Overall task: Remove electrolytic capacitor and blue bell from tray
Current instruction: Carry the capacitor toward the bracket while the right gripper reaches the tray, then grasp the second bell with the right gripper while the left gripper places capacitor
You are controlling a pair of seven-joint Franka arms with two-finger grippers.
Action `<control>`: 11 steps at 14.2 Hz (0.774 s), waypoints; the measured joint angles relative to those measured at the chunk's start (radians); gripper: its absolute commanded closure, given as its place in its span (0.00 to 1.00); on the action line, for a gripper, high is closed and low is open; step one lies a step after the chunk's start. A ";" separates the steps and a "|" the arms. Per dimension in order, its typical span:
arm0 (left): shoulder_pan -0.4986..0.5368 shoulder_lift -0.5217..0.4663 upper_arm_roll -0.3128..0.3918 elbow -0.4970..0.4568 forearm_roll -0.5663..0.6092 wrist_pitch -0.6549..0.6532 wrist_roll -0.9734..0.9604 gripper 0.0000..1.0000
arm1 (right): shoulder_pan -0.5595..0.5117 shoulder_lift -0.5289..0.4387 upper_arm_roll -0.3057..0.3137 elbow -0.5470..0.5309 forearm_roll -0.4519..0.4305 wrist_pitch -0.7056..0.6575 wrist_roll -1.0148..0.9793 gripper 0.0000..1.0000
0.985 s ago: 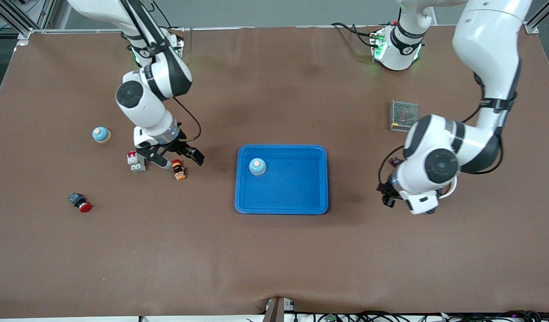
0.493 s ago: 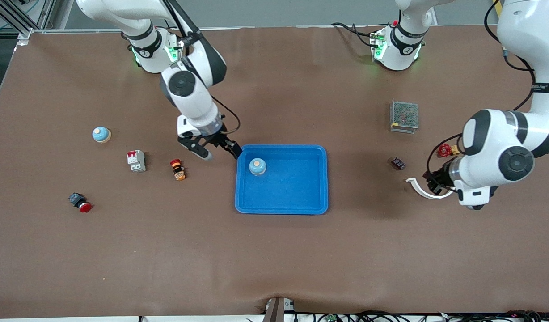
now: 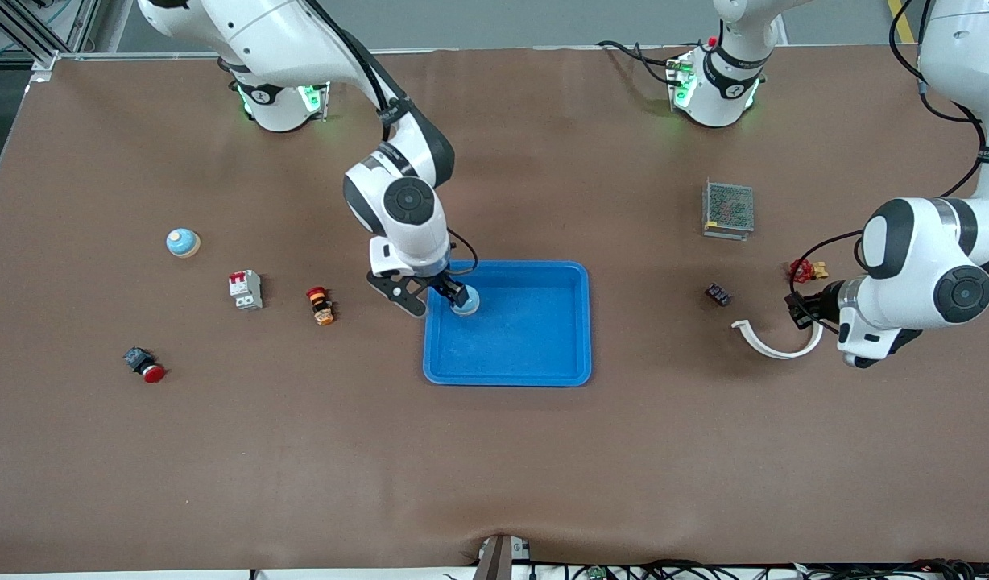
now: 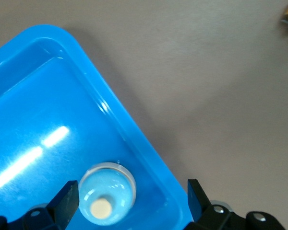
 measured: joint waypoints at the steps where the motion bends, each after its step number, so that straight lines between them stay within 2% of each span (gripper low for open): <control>1: 0.011 0.009 0.000 -0.006 0.000 0.018 0.057 1.00 | 0.000 0.025 -0.001 0.029 -0.001 -0.003 0.000 0.00; 6: 0.033 0.053 0.000 -0.012 0.004 0.067 0.269 1.00 | 0.000 0.105 -0.003 0.119 -0.001 -0.006 -0.004 0.00; 11: 0.028 0.072 -0.004 -0.012 0.017 0.071 0.403 1.00 | 0.012 0.115 -0.002 0.131 -0.001 -0.006 -0.004 0.00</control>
